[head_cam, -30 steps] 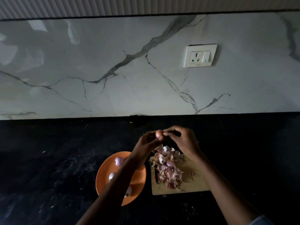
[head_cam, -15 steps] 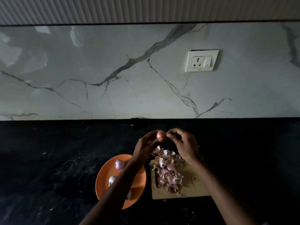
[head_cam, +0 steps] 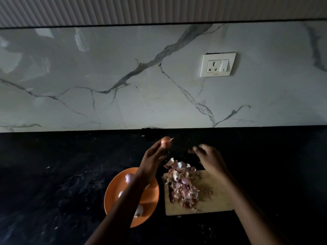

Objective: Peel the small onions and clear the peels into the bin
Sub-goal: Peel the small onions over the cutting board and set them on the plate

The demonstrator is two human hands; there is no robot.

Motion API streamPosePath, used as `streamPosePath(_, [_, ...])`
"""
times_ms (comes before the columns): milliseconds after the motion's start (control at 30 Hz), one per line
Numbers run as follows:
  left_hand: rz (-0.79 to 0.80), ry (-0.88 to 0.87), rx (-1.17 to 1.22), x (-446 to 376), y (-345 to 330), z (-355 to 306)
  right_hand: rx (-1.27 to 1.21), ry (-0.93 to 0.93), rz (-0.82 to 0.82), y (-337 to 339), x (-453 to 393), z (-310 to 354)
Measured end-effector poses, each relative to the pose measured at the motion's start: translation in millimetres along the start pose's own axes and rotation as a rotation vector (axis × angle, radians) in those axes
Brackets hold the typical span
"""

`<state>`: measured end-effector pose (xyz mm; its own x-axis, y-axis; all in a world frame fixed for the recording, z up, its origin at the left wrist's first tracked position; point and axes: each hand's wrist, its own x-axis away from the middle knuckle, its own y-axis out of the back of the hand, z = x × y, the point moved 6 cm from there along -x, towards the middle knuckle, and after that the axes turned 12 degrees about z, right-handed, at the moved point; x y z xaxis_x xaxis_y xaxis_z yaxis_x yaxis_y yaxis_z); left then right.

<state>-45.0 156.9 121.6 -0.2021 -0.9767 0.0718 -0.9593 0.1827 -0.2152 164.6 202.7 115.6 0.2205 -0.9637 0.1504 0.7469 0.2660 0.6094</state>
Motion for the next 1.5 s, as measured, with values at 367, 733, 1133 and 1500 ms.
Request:
streamPosePath(367, [0.043,0.052,0.010,0,-12,12,-0.175,0.381,0.102,-7,6,57])
streamPosePath(733, [0.096,0.096,-0.028,1,-24,6,-0.094,0.463,-0.095,-8,4,59])
streamPosePath(1133, [-0.082,0.152,0.291,-7,0,20,0.100,0.421,-0.107,-7,3,43])
streamPosePath(1500, [0.053,0.083,0.126,-2,-2,7,0.019,0.559,-0.012,-6,8,81])
